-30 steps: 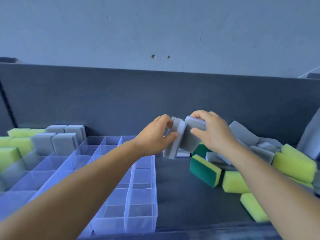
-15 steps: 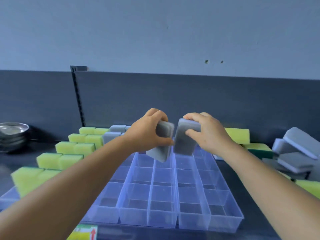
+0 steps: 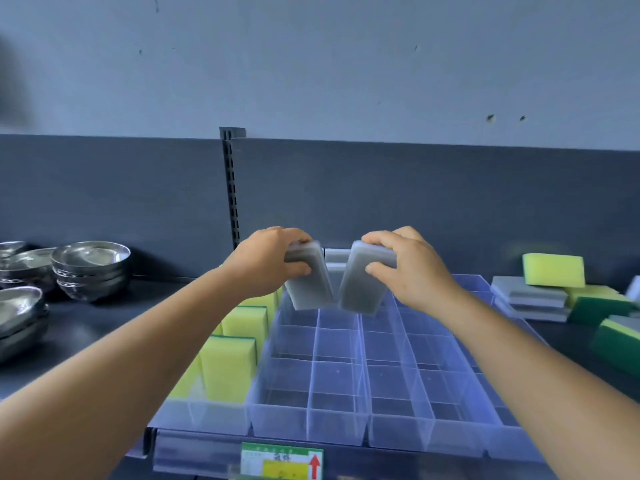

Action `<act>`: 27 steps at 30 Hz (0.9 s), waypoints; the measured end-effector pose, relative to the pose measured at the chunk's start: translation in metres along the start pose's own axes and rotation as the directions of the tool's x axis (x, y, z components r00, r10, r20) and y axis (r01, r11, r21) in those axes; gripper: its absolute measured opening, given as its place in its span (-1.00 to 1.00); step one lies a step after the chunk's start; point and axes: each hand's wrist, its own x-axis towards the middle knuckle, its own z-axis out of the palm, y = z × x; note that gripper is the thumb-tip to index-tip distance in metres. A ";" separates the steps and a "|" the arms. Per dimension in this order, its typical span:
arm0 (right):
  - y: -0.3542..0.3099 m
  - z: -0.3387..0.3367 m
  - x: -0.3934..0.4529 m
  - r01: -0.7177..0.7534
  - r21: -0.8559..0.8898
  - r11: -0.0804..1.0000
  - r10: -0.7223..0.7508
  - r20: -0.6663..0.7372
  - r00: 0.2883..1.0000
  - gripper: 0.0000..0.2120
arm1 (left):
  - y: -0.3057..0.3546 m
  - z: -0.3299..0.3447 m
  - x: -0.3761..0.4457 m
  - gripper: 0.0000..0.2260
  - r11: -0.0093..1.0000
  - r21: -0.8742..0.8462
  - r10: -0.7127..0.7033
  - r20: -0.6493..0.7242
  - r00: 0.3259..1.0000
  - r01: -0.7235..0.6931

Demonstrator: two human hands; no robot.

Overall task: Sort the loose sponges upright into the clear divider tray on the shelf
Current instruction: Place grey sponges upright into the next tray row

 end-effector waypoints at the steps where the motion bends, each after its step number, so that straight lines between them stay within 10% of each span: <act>1: -0.002 0.004 0.001 -0.002 -0.003 1.000 0.002 0.008 1.000 -0.67 | -0.004 0.001 0.000 -0.62 1.000 0.007 -0.004 0.024 1.000 0.003; 27: 0.003 0.070 0.021 -0.006 -0.225 0.974 0.066 0.259 0.964 -0.60 | -0.007 0.046 0.017 -0.89 0.935 0.348 -0.041 0.292 0.956 -0.066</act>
